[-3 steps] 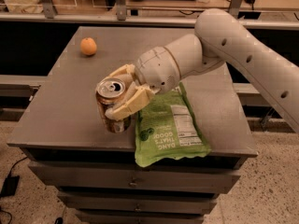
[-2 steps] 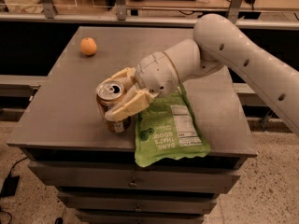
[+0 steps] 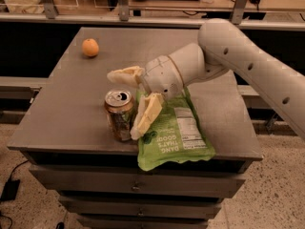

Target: Move orange can near green rice chip bag

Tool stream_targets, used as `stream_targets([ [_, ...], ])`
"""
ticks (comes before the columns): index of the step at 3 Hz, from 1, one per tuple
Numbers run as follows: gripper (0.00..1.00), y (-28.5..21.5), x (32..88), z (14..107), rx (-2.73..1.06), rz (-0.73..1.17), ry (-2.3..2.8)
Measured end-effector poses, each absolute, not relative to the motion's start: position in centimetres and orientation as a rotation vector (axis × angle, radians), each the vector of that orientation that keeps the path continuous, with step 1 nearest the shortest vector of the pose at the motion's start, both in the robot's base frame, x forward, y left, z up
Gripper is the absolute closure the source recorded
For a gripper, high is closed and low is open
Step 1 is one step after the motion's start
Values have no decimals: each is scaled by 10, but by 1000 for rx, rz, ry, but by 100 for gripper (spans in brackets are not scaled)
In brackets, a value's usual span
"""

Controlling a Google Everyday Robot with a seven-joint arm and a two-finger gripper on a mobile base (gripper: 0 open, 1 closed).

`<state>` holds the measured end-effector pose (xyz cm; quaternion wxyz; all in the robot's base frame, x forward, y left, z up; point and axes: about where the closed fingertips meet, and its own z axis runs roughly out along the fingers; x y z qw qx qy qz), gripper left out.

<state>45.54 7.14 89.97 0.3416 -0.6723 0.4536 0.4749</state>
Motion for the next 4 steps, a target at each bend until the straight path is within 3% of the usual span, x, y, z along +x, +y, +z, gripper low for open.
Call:
stream_targets([
  [3, 0, 26, 525, 1006, -1468, 1126, 1166],
  [4, 0, 26, 525, 1006, -1468, 1126, 1166],
])
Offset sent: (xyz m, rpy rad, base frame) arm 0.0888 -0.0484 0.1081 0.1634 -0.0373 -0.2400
